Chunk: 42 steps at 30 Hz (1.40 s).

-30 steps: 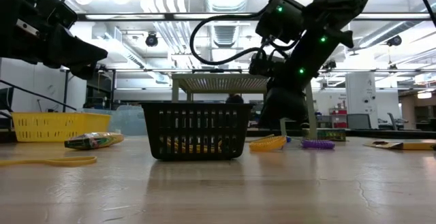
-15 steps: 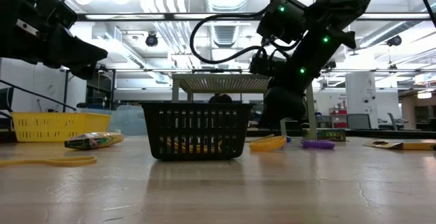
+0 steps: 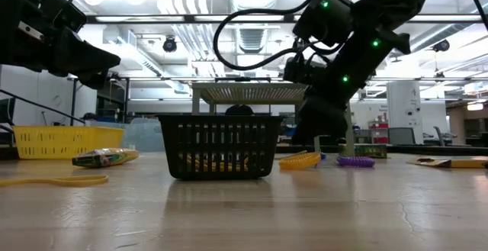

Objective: Pick & Place Office Desk Supplies
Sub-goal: Put the yellow rubber band into the black bin

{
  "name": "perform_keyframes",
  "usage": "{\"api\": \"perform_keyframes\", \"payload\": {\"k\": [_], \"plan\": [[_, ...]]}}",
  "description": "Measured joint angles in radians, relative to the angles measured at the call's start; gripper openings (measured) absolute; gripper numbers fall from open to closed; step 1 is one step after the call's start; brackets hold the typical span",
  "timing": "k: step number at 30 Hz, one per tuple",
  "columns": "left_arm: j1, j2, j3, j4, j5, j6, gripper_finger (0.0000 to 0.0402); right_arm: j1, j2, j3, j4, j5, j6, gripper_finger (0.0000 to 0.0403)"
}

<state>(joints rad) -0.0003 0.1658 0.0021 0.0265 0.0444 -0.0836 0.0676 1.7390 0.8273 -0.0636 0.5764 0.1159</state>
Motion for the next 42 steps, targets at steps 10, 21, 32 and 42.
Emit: {"api": "perform_keyframes", "payload": {"k": [10, 21, 32, 42], "plan": [[0.0, 0.0, 0.0, 0.0, 0.0, 0.0, 0.0023, -0.019, -0.001, -0.054, 0.15, 0.023, -0.004, 0.0134], [0.0, 0.0, 0.0, 0.0, 0.0, 0.0, 0.0023, -0.057, -0.001, -0.056, 0.169, 0.02, -0.003, 0.0134], [0.0, 0.001, 0.0, 0.0, 0.0, 0.0, 0.0023, -0.098, 0.092, -0.056, 0.277, -0.037, -0.049, 0.0134], [0.0, 0.002, 0.0, 0.0, 0.0, 0.0, 0.0023, -0.084, 0.107, -0.055, 0.282, -0.025, -0.054, 0.0134]]}}
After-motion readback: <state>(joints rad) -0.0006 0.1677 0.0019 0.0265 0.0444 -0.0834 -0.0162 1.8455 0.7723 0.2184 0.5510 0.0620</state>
